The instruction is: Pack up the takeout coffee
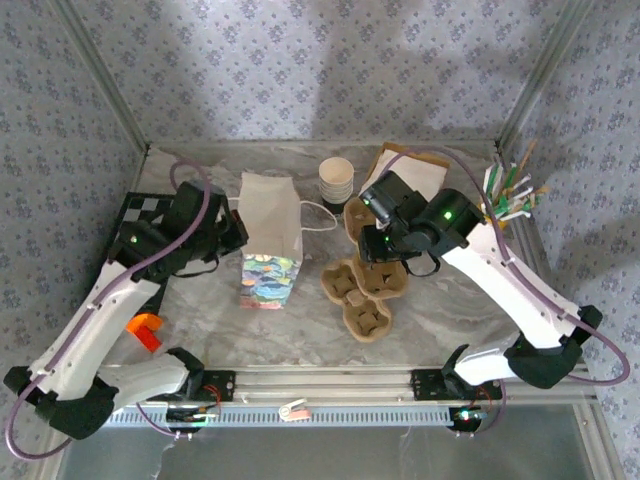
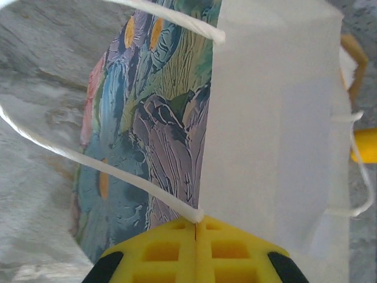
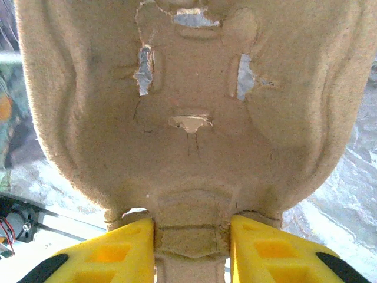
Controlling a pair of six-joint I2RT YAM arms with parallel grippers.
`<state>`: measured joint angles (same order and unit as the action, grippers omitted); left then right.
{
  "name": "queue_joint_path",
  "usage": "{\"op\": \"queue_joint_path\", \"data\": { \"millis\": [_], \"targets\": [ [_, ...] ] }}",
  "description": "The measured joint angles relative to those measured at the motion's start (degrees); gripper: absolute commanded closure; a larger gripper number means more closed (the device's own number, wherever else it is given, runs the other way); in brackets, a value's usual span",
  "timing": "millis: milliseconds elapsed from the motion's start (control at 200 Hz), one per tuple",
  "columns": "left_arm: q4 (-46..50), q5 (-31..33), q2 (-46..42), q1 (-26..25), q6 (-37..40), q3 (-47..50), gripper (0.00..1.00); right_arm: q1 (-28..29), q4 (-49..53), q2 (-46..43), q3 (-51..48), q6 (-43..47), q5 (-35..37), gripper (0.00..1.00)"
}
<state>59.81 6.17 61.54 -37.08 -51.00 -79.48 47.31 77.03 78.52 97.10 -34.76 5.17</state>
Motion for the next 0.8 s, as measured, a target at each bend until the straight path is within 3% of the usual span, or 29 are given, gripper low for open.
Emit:
{"op": "queue_joint_path", "data": {
  "millis": [345, 415, 540, 665, 800],
  "targets": [
    [-6.73, 5.99, -2.14, -10.27, -11.72, 6.69, 1.00, -0.26, 2.43, 0.00, 4.37, 0.00, 0.68, 0.66],
    [-7.02, 6.75, -2.14, -10.56, -12.98, 6.84, 0.82, -0.33, 2.62, 0.09, 5.42, 0.00, 0.74, 0.66],
    [-7.37, 8.07, -2.19, -10.56, -13.55, 6.80, 0.68, -0.46, 2.99, 1.20, 7.91, 0.04, 1.11, 0.67],
    [-3.85, 10.23, -1.29, -10.54, -10.36, 2.69, 0.60, -0.28, 2.95, 3.19, 11.21, 0.04, 1.57, 0.67],
    [-2.25, 12.33, -0.63, -9.64, -5.92, -3.85, 0.59, 0.74, 2.86, 5.11, 14.73, 0.00, 1.51, 0.67]
  ]
}}
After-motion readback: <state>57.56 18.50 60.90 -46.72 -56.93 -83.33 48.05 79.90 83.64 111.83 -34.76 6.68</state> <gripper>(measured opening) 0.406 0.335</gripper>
